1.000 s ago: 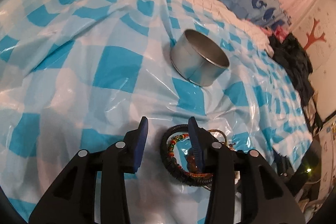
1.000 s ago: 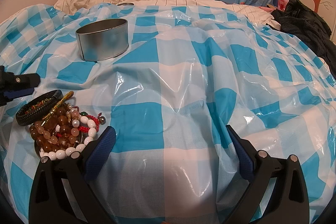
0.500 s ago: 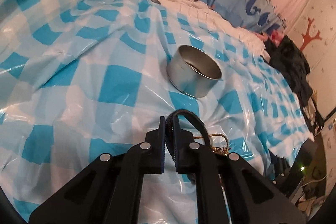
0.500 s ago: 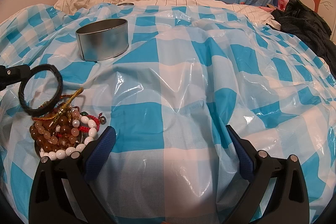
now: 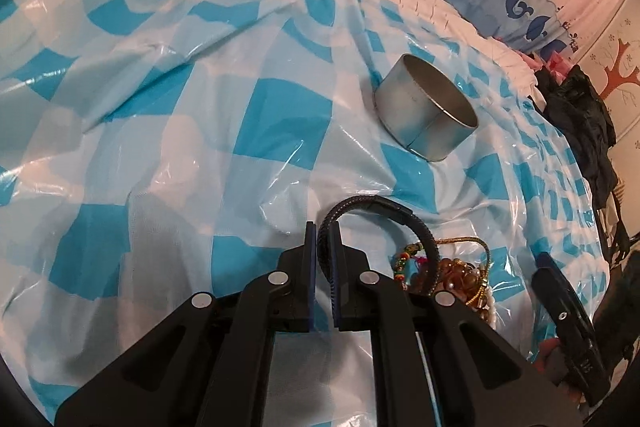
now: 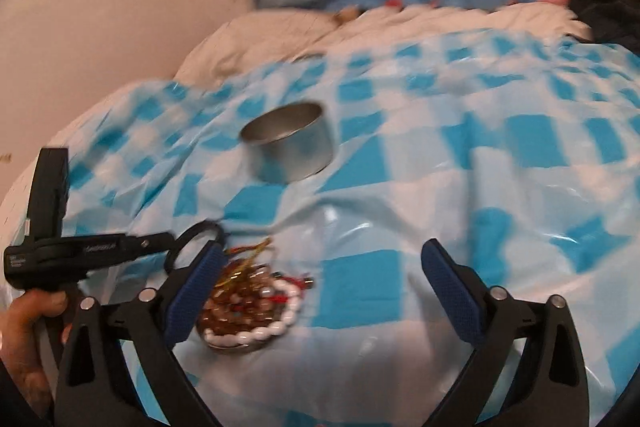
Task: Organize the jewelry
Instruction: 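Lift the black bangle toward the tin with the left gripper while the right gripper grasps a gold chain bracelet, then open both grippers over the silver tin to drop the bangle and bracelet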
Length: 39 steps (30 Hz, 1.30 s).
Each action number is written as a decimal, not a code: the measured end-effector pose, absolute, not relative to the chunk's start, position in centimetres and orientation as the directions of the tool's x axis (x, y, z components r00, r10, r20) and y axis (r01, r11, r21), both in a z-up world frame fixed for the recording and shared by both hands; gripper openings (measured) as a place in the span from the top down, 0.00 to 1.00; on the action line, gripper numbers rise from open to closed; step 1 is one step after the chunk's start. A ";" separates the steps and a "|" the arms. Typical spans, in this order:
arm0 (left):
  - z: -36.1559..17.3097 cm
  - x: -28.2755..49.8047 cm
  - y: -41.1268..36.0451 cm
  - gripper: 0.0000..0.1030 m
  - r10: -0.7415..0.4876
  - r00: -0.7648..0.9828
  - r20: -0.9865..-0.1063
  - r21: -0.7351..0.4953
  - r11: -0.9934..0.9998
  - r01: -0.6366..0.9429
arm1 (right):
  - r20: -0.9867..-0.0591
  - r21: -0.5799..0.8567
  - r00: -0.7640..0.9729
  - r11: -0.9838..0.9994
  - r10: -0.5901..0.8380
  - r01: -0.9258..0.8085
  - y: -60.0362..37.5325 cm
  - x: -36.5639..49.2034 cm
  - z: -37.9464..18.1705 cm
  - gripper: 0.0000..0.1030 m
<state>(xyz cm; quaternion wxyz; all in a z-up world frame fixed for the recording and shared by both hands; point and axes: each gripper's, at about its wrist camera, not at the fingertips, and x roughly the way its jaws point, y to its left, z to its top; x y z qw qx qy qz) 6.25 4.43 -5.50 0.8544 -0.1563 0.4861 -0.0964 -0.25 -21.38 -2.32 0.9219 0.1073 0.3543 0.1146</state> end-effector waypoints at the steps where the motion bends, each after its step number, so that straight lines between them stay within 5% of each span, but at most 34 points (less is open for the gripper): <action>1: -5.7 6.4 4.3 0.92 -0.319 0.499 -0.806 -0.361 0.932 0.013 | -0.637 0.255 0.713 0.953 0.293 -0.164 -20.6 0.0 -2.2 0.19; 3: -6.4 6.6 4.0 0.84 -0.318 0.476 -0.820 -0.355 0.935 0.013 | -0.660 0.203 0.690 0.955 0.297 -0.216 -19.0 0.6 -2.2 0.36; 6: -6.9 6.9 3.4 0.78 -0.317 0.461 -0.829 -0.342 0.939 0.029 | -0.712 0.158 0.638 0.952 0.293 -0.261 -17.5 1.8 -2.9 0.37; 10: -6.9 6.9 3.0 0.78 -0.304 0.460 -0.834 -0.319 0.946 0.047 | -0.741 0.215 0.578 0.937 0.341 -0.277 -17.4 3.3 -4.0 0.37; 13: -6.6 6.9 2.8 0.89 -0.302 0.464 -0.832 -0.308 0.949 0.066 | -0.743 0.260 0.551 0.922 0.380 -0.287 -17.3 4.1 -4.3 0.44; 18: -5.4 6.4 2.3 0.93 -0.294 0.501 -0.814 -0.283 0.954 0.101 | -0.745 0.255 0.548 0.921 0.381 -0.294 -17.0 4.1 -4.2 0.90; 39: 0.2 9.4 0.1 0.93 -0.395 0.650 -0.650 -0.377 0.909 0.176 | -0.540 0.210 0.773 0.943 0.332 -0.258 -20.9 5.9 3.5 0.96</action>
